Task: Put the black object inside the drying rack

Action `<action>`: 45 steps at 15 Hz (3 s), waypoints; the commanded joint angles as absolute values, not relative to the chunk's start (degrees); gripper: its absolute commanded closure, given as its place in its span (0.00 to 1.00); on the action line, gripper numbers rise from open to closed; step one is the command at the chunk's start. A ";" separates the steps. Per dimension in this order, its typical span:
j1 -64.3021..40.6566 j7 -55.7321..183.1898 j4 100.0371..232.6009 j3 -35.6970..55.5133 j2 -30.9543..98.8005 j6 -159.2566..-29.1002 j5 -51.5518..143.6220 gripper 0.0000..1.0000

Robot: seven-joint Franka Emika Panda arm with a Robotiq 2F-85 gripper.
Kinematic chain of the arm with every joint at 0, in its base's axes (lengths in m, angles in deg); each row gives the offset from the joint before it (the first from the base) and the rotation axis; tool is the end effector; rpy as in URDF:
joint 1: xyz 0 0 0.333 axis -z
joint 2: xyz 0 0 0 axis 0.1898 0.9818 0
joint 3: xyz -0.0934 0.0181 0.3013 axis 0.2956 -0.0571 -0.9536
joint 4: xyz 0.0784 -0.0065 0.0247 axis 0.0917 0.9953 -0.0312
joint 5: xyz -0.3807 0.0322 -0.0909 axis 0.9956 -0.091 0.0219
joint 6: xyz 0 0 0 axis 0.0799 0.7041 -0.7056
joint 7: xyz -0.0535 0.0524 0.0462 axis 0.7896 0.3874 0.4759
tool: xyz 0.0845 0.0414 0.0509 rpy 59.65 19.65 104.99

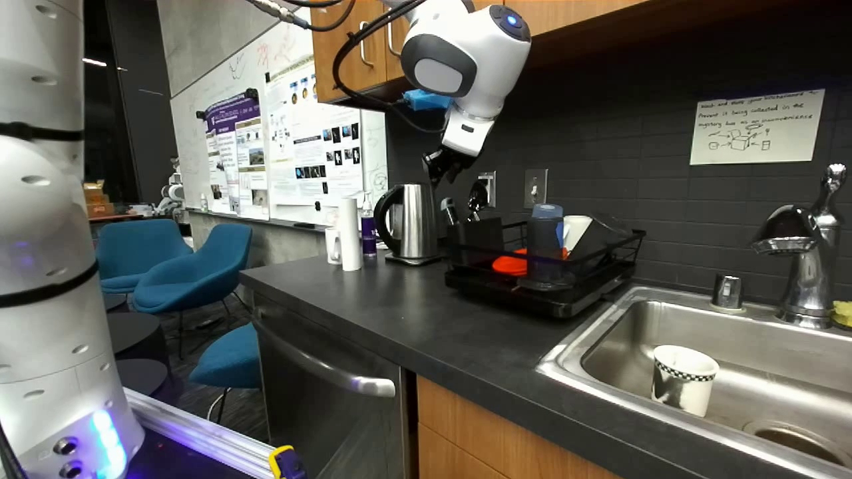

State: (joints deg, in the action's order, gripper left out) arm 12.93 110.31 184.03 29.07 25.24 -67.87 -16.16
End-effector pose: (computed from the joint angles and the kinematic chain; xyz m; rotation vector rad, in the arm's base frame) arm 0.4522 -0.3801 0.4427 -1.0737 1.9700 0.1989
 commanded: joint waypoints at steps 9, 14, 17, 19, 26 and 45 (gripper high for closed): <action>13.55 106.85 186.09 30.27 18.88 -61.60 -9.37 0.00; 13.75 104.01 189.31 30.79 14.41 -60.38 -3.04 0.00; 13.69 101.93 192.71 30.70 11.35 -62.01 1.02 0.00; 13.64 99.81 195.17 30.40 9.11 -62.14 4.23 0.00; 13.70 93.36 204.15 28.03 0.48 -63.63 15.95 0.00; 13.63 72.86 214.50 21.05 -19.77 -55.39 48.71 0.00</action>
State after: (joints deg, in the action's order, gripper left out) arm 13.45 77.38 212.56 22.18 -15.32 -57.34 44.74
